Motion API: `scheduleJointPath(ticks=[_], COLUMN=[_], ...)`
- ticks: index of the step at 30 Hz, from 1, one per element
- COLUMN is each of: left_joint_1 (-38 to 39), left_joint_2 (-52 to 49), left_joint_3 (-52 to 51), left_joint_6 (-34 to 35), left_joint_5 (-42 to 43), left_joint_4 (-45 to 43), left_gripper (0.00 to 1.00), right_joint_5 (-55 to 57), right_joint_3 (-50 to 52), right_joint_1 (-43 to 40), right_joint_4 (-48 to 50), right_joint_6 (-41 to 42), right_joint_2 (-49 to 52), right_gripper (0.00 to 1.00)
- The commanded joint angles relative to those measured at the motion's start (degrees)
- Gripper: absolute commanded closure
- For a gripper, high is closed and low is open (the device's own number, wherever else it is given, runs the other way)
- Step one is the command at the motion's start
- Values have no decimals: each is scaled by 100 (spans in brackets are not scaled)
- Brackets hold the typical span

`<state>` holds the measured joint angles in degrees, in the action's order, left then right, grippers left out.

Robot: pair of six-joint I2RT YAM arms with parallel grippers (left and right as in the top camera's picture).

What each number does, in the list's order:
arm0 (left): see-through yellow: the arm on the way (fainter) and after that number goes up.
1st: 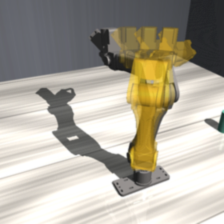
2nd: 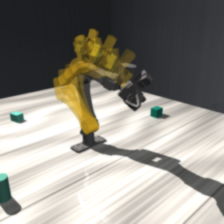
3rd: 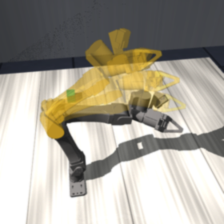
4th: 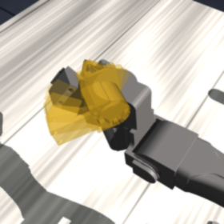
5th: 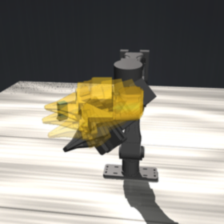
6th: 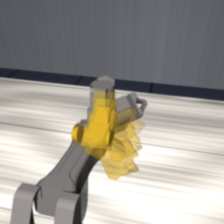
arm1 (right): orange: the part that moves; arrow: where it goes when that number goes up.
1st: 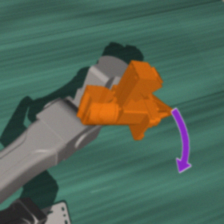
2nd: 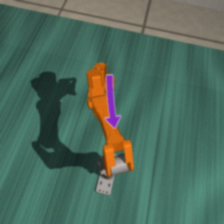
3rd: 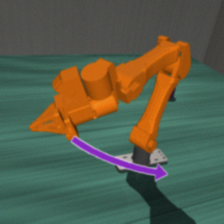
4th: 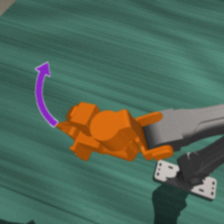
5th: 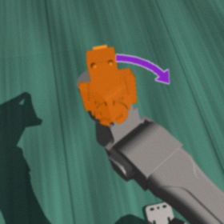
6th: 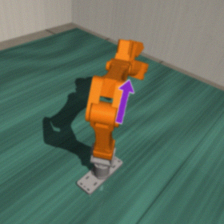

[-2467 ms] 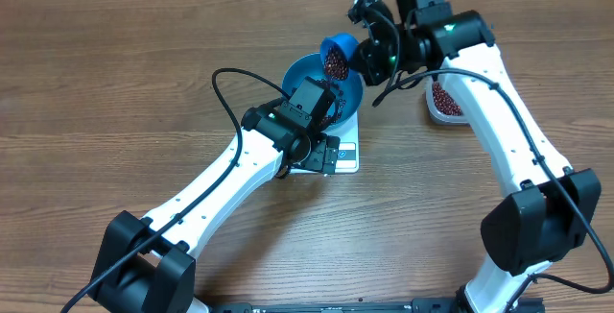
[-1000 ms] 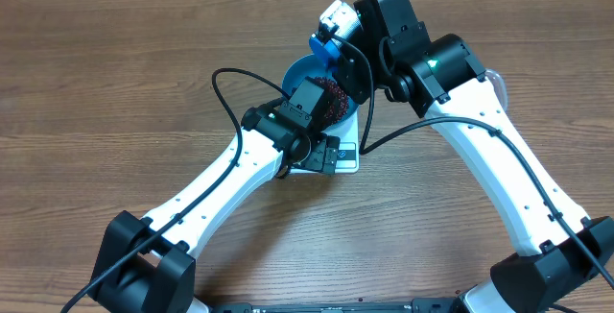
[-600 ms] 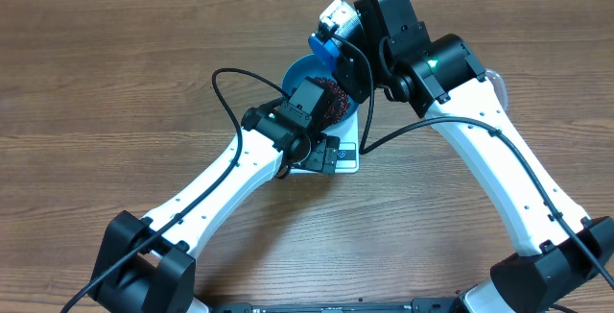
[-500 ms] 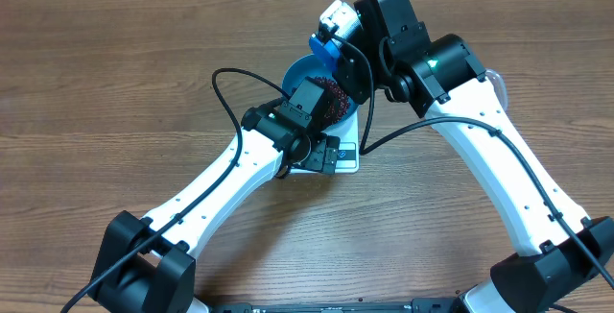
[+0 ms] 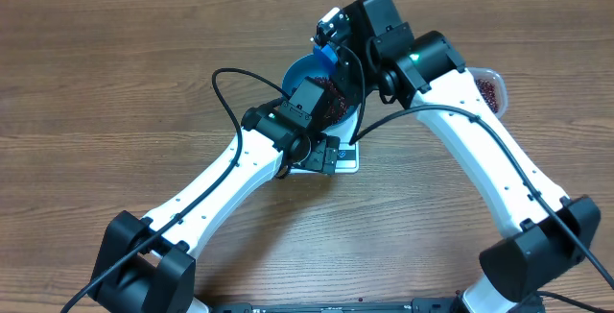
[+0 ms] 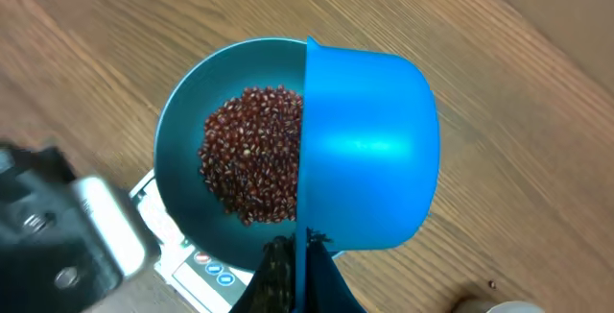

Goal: Scoop item into bowl and weigh 150g on scale
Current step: 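Tip the scoop to pour beans into the teal bowl, then carry the empty scoop back right to the bean tub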

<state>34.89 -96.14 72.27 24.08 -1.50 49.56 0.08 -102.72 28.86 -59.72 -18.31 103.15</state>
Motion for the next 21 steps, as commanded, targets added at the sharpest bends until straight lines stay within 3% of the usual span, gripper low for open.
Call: scheduleJointPath(ticks=[1,11,21], left_joint_1=[31,37,39], left_joint_2=[-35,-35,-35], left_joint_3=[57,59,57], left_joint_6=[81,81,81], left_joint_5=[48,48,48], left_joint_4=[-13,-13,-13], left_gripper=[0,0,0], right_joint_5=[74,70,72], right_joint_3=[4,4,4], right_joint_1=[7,-662,-1709], right_joint_4=[247,302,48], right_joint_6=[621,1969,2455], right_joint_2=[-42,-42,-42], right_gripper=[96,96,96])
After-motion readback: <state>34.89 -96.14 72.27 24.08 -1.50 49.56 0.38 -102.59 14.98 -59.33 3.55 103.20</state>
